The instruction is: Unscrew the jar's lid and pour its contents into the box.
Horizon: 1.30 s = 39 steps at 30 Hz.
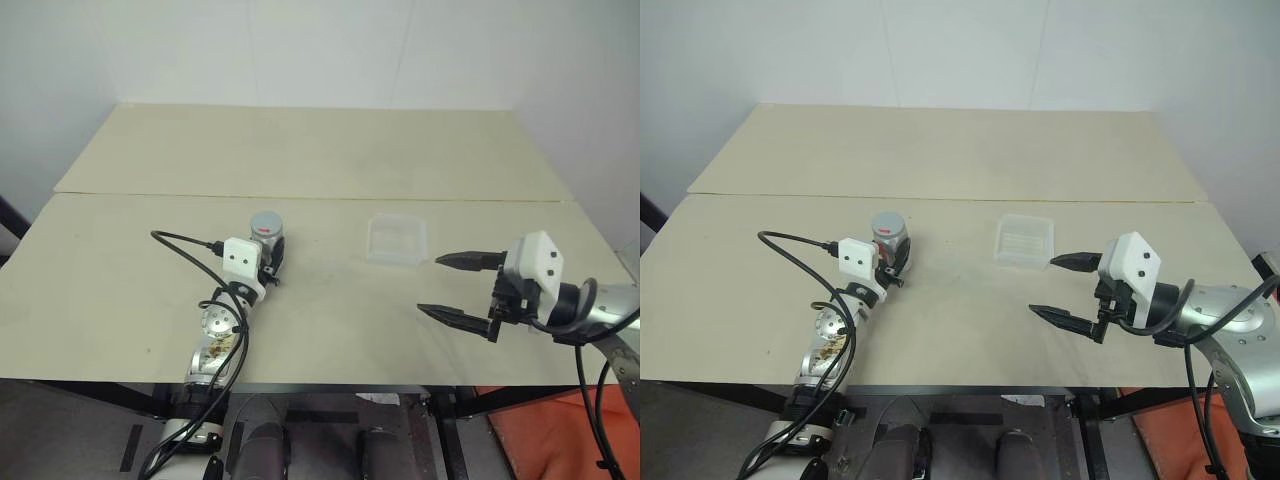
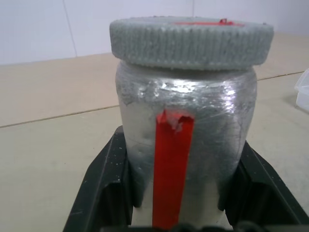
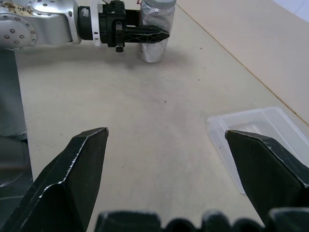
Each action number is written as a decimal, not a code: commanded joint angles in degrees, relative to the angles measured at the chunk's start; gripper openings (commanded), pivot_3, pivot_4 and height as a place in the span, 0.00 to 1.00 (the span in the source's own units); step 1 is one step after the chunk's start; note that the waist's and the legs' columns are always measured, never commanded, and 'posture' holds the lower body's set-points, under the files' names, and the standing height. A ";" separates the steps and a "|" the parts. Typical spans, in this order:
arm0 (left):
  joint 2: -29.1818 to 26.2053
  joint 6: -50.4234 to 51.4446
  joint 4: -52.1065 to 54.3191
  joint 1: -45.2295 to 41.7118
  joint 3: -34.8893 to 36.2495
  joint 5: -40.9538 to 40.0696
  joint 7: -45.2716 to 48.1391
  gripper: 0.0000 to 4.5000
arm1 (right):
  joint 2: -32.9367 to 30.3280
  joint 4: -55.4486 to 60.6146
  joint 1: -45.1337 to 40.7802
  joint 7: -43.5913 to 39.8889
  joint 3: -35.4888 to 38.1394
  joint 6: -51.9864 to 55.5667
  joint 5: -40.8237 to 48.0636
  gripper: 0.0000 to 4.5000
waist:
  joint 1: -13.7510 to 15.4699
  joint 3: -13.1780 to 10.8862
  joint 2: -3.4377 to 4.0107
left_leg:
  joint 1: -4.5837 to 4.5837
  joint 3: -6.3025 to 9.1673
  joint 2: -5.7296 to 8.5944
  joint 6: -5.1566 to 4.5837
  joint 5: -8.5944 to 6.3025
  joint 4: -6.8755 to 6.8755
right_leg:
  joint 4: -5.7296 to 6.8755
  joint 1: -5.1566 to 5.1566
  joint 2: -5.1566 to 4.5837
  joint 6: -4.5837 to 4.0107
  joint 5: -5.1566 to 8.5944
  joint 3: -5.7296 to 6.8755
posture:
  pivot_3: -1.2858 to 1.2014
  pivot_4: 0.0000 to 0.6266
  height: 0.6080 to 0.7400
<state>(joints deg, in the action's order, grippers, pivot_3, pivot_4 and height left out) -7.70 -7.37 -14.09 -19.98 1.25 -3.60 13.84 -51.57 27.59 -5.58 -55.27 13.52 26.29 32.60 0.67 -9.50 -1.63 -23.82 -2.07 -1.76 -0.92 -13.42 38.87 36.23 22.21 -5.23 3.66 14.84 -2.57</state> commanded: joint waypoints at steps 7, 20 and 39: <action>-3.87 4.22 10.08 0.73 -4.11 -9.14 17.06 0.43 | 9.16 5.37 -10.06 12.33 -4.33 4.92 2.84 1.00 | -0.46 0.00 0.01 | -0.01 0.02 -0.01 0.02 0.01 0.00 | 0.04 0.05 0.01 0.00 0.00 -0.01 | 0.52 0.24 1.00; -8.07 12.71 18.73 -1.36 -8.51 -13.51 28.24 0.43 | 27.17 9.66 -20.28 32.46 -18.40 12.03 -3.39 1.00 | -0.66 0.03 0.07 | -0.02 0.22 0.00 0.03 0.03 -0.01 | 0.05 0.07 0.01 -0.01 0.00 0.02 | 0.52 0.24 1.00; -5.35 11.53 17.85 -1.36 -8.80 -13.04 31.51 0.43 | 29.60 6.71 -20.62 29.56 -21.42 10.48 -5.95 1.00 | -1.12 0.03 0.07 | -0.02 0.23 -0.04 0.03 0.03 -0.02 | 0.06 0.08 0.05 -0.01 0.00 0.02 | 0.52 0.24 1.00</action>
<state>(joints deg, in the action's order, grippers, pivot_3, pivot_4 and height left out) -13.25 5.87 2.58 -20.71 -7.51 -16.11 45.55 -22.15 33.21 -25.51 -25.63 -8.32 38.21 27.01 -0.45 -9.47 -1.56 -23.84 -1.85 -1.80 -0.89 -13.39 38.85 36.30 22.29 -5.18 3.65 14.84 -2.54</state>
